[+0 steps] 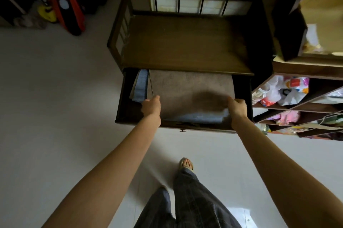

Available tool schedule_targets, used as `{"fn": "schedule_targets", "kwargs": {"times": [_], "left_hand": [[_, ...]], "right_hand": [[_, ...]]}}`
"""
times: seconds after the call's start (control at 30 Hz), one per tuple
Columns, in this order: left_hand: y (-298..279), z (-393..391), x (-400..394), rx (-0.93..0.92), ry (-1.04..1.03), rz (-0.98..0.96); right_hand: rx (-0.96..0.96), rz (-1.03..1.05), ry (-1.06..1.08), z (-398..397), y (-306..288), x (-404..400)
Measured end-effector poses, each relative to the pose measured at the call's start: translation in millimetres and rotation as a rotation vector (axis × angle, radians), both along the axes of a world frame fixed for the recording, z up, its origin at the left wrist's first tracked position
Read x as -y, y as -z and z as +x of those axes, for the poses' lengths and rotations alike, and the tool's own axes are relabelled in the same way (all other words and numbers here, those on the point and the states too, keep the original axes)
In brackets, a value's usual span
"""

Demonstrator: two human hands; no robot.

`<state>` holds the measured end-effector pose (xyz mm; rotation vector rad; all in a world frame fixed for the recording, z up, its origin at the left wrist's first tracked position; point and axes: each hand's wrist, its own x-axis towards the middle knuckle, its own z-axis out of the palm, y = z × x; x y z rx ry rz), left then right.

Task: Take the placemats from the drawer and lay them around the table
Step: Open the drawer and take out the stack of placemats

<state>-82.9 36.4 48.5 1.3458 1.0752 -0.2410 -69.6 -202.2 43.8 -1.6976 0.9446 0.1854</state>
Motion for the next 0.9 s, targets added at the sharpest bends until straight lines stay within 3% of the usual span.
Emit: {"fn": "schedule_targets", "kwargs": {"times": [0.13, 0.3, 0.57, 0.9], "left_hand": [[20, 13, -4, -0.149, -0.025, 0.054], [56, 22, -9, -0.189, -0.101, 0.019], [43, 21, -3, -0.151, -0.206, -0.047], [29, 20, -15, -0.116, -0.083, -0.225]], "right_hand": [[-0.204, 0.217, 0.13, 12, 27, 11], [-0.185, 0.344, 0.144, 18, 29, 12], [-0.247, 0.296, 0.288, 10, 26, 5], [-0.169, 0.33, 0.318, 8, 25, -7]]}}
